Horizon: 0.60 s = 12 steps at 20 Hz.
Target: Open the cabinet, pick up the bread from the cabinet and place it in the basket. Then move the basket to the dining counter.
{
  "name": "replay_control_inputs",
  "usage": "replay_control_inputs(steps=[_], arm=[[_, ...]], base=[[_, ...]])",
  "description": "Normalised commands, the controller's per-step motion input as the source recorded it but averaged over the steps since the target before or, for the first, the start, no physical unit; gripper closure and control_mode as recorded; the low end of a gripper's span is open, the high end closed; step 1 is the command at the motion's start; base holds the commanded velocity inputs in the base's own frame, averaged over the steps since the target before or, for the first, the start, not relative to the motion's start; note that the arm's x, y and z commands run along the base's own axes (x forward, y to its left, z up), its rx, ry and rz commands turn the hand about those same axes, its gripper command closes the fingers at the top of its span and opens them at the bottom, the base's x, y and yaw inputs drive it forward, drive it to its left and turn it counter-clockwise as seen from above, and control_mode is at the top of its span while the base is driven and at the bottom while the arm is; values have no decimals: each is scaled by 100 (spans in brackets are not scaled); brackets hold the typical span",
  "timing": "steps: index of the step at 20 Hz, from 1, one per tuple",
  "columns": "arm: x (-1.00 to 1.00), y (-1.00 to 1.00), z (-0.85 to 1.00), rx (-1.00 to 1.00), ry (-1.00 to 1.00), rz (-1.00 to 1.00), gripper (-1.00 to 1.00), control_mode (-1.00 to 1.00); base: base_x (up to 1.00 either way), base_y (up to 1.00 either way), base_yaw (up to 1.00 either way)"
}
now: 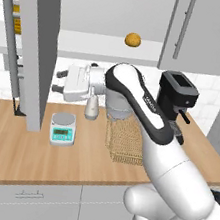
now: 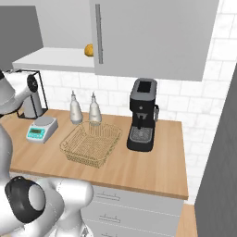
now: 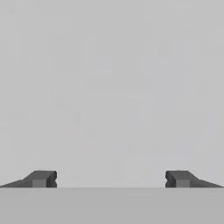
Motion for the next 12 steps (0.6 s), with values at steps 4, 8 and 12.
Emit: replay_control_inputs(steps=[4,8,12], arm=[[-39,-60,6,0,1,-35,-100,-100],[-40,-69,0,0,1,-49,-100,-100],[-34,-79,0,0,3,-58,-100,-100]], base=[[0,0,0],[0,0,0],[0,0,0]])
